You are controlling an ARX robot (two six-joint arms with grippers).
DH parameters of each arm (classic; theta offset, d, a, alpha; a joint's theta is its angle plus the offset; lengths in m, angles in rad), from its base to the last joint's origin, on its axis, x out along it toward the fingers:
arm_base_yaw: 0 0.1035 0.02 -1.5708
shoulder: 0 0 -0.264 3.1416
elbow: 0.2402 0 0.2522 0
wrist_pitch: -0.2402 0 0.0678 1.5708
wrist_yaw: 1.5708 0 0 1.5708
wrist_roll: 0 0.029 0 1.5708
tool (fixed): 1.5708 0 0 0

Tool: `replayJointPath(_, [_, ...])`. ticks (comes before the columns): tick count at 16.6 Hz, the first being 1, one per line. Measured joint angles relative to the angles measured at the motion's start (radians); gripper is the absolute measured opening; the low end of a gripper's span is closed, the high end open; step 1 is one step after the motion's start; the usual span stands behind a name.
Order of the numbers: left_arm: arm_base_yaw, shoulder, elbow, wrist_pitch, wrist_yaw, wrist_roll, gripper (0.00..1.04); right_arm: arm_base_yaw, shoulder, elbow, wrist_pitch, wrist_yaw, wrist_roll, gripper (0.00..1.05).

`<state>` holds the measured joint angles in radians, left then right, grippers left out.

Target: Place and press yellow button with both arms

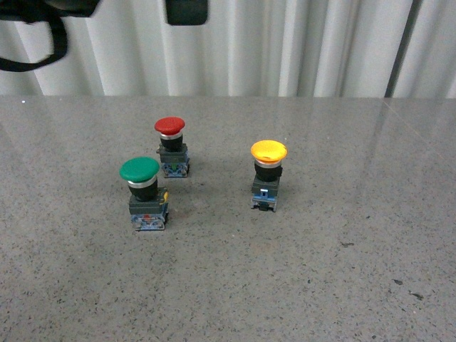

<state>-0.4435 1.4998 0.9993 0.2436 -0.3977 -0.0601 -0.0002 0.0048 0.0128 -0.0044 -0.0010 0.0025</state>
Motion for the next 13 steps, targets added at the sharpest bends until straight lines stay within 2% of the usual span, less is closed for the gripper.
replayJointPath(3, [0.030,-0.203,-0.154,0.049,-0.012,0.104,0.98,0.000,0.000,0.000,0.000,0.000,0.000,0.98])
replayJointPath(4, [0.042,-0.291,-0.211,0.095,0.003,0.115,0.95,0.000,0.000,0.000,0.000,0.000,0.000,0.98])
replayJointPath(5, [0.076,-0.412,-0.310,0.161,0.039,0.092,0.83,0.000,0.000,0.000,0.000,0.000,0.000,0.98])
replayJointPath(7, [0.150,-0.605,-0.507,0.183,0.086,0.074,0.61,0.000,0.000,0.000,0.000,0.000,0.000,0.98])
replayJointPath(12, [0.264,-0.765,-0.741,0.223,0.216,0.067,0.07,0.000,0.000,0.000,0.000,0.000,0.000,0.98])
replayJointPath(13, [0.284,-0.800,-0.765,0.229,0.231,0.064,0.02,0.000,0.000,0.000,0.000,0.000,0.000,0.98])
